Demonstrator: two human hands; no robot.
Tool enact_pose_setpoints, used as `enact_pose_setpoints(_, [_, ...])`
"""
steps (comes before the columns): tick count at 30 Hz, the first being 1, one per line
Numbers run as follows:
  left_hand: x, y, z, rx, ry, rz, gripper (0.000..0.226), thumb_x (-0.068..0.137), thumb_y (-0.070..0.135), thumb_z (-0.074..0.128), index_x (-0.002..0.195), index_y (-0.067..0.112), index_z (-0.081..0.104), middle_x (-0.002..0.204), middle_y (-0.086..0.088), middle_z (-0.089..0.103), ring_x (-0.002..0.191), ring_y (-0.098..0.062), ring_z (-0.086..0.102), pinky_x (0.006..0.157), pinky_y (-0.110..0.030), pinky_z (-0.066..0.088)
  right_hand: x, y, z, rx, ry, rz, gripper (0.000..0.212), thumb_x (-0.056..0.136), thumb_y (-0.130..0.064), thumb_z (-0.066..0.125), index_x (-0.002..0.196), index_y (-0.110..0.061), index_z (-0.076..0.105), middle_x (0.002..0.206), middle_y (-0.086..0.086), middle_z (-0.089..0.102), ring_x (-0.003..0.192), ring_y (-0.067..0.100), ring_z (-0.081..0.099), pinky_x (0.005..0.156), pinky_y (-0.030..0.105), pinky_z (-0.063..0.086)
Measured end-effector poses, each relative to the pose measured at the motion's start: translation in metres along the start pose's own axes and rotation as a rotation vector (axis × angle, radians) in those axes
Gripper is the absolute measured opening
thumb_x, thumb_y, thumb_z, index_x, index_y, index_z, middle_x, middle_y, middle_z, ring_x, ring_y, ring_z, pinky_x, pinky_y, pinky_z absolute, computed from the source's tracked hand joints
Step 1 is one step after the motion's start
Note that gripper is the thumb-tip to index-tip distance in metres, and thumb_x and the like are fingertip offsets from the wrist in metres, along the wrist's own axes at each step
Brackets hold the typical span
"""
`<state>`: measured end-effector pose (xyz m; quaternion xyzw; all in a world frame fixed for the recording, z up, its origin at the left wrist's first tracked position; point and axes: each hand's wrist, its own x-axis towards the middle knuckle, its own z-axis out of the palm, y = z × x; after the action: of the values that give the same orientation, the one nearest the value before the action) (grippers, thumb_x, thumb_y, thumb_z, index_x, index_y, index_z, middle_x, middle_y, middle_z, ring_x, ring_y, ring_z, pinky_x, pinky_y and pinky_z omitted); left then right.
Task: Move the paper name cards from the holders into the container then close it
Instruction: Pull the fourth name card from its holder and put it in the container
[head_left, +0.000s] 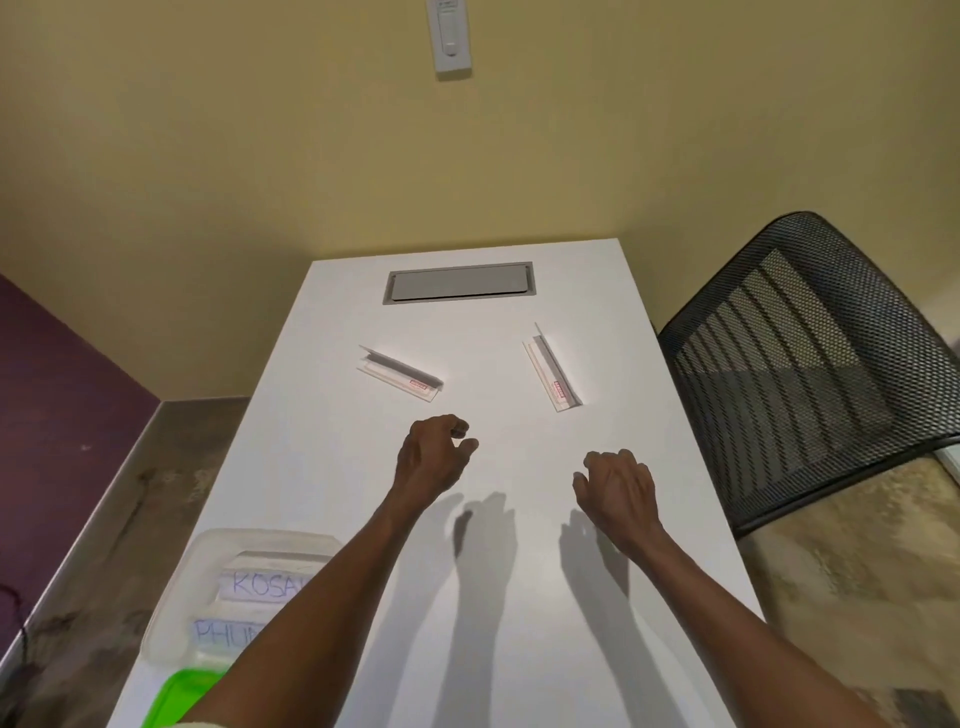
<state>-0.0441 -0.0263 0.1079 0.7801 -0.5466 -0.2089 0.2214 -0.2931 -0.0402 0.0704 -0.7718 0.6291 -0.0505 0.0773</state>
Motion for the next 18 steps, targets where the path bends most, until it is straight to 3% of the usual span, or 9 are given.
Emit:
enact_pose_setpoints(5, [0.023, 0.006, 0.008, 0.002, -0.025, 0.021, 0.032, 0.083, 0.036, 0.065, 0.110, 0.019, 0.067, 0.111, 0.006, 0.070, 0.103, -0.015, 0.063, 0.091, -0.035, 0.051, 0.018, 0.007, -0.002, 0.044, -0.027, 0.070, 0.020, 0.091, -0.025, 0.043, 0.076, -0.012, 0.046, 0.079, 0.006, 0.061, 0.087, 0.030, 0.051, 0.074, 0.037, 0.041])
enact_pose_setpoints(7, [0.035, 0.008, 0.010, -0.008, -0.031, 0.024, 0.032, 0.084, 0.037, 0.065, 0.109, 0.018, 0.068, 0.111, 0.005, 0.070, 0.104, -0.015, 0.063, 0.092, -0.036, 0.050, 0.026, 0.007, -0.003, 0.114, -0.022, 0.124, 0.021, 0.089, -0.023, 0.048, 0.073, -0.010, 0.048, 0.073, 0.007, 0.059, 0.082, 0.032, 0.050, 0.074, 0.036, 0.041])
enact_pose_setpoints(13, [0.076, 0.013, 0.019, -0.002, -0.067, 0.021, 0.029, 0.086, 0.037, 0.063, 0.108, 0.018, 0.068, 0.108, 0.005, 0.070, 0.103, -0.017, 0.062, 0.091, -0.036, 0.050, 0.052, 0.006, 0.003, 0.249, -0.015, 0.187, 0.032, 0.082, -0.014, 0.051, 0.061, -0.012, 0.027, 0.054, 0.002, 0.025, 0.063, 0.028, 0.031, 0.056, 0.034, 0.024])
enact_pose_setpoints(18, [0.117, 0.023, 0.030, 0.043, -0.076, 0.037, 0.024, 0.090, 0.021, 0.046, 0.083, 0.017, 0.069, 0.086, -0.002, 0.069, 0.086, -0.024, 0.060, 0.077, -0.036, 0.051, 0.079, 0.010, 0.024, 0.243, -0.051, 0.233, 0.031, 0.084, -0.016, 0.050, 0.061, -0.012, 0.030, 0.055, 0.006, 0.036, 0.063, 0.030, 0.038, 0.056, 0.034, 0.026])
